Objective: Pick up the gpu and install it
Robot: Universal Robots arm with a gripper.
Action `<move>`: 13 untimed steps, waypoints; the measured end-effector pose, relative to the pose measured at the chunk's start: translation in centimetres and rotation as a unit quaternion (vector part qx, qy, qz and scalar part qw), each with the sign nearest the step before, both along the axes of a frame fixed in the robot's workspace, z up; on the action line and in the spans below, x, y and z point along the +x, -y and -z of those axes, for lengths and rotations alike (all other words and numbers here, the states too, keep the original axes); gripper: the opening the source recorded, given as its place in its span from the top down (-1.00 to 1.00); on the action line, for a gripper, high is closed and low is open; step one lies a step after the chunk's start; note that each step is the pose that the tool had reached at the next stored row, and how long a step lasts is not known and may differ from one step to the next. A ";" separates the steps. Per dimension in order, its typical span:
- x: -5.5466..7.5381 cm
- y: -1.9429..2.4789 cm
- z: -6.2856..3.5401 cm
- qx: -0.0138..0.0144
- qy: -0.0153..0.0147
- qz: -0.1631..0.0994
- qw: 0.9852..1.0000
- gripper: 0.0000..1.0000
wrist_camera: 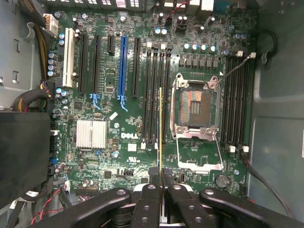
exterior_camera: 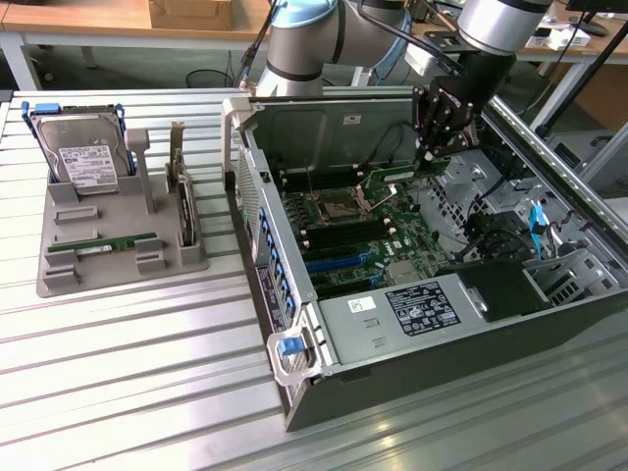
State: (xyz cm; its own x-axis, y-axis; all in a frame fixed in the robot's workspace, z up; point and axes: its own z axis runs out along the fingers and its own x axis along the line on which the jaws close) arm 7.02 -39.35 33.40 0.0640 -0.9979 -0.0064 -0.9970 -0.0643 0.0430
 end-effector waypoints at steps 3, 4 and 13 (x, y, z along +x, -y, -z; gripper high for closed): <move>0.0 0.00 0.06 0.000 0.000 0.000 1.000 0.75; 0.0 0.00 0.07 0.000 0.000 0.000 1.000 0.75; 0.0 0.00 0.28 0.000 0.000 0.000 1.000 0.75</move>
